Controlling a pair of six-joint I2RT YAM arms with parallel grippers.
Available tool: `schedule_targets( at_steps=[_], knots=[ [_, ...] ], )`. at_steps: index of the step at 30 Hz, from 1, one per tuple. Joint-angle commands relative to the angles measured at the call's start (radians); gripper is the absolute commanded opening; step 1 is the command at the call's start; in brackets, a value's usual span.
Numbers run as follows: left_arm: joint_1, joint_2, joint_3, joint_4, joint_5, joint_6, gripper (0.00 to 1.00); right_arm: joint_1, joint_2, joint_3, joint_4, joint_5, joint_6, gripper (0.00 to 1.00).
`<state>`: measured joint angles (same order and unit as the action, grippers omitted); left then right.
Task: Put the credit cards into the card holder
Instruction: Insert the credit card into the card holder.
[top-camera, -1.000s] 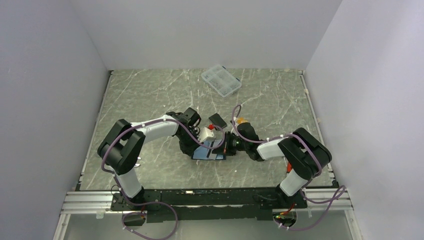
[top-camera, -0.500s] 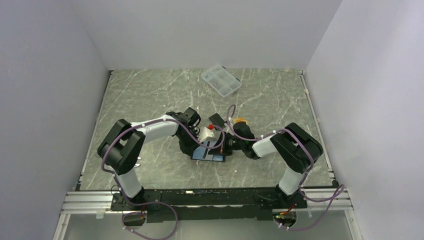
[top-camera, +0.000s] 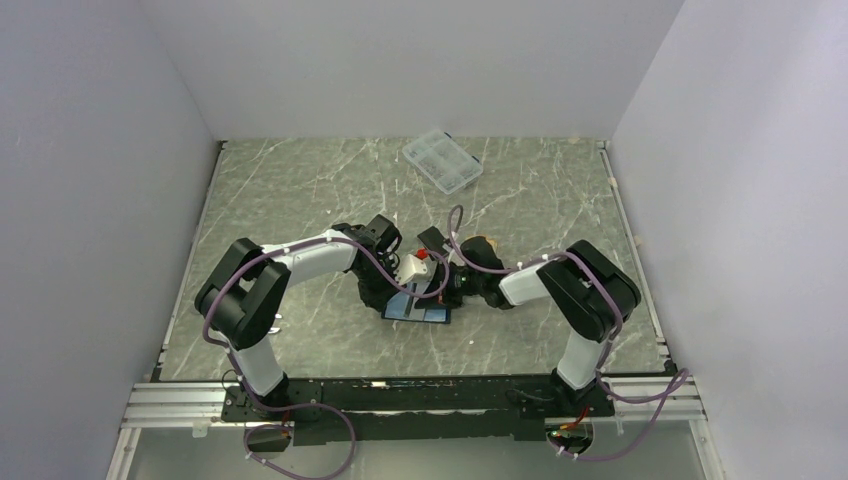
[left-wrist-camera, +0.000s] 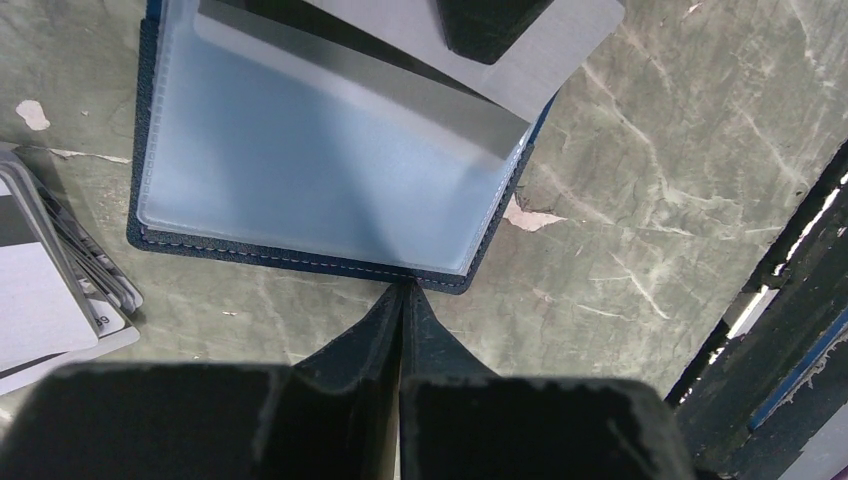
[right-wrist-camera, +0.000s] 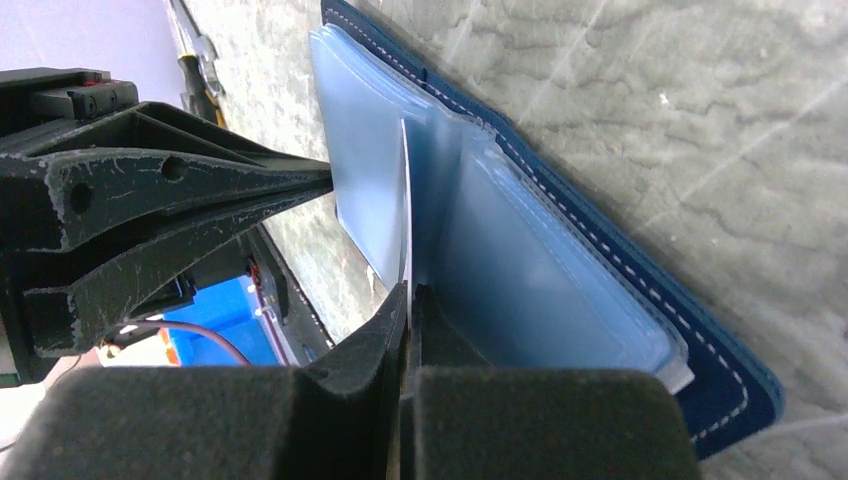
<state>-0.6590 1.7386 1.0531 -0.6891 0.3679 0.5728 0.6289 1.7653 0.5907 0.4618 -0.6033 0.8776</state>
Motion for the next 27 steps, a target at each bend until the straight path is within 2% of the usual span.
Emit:
schedule_targets(
  at_steps=[1,15,24,25,27],
  knots=[
    [-0.003,-0.008,-0.010,0.020,0.034,0.021,0.07,0.004,0.057,0.022,-0.182,0.026,-0.084,0.00],
    [-0.003,-0.015,-0.009,0.022,0.047,0.015,0.05,-0.020,0.100,0.117,-0.367,-0.011,-0.216,0.00],
    [-0.004,-0.014,0.008,0.047,0.076,0.009,0.04,-0.003,0.127,0.136,-0.363,0.014,-0.178,0.00],
    [-0.004,-0.014,0.009,0.047,0.079,0.008,0.04,0.002,0.126,0.136,-0.360,0.021,-0.168,0.02],
    [-0.005,-0.020,0.008,0.052,0.084,0.006,0.03,0.018,0.115,0.139,-0.368,0.053,-0.147,0.14]
  ],
)
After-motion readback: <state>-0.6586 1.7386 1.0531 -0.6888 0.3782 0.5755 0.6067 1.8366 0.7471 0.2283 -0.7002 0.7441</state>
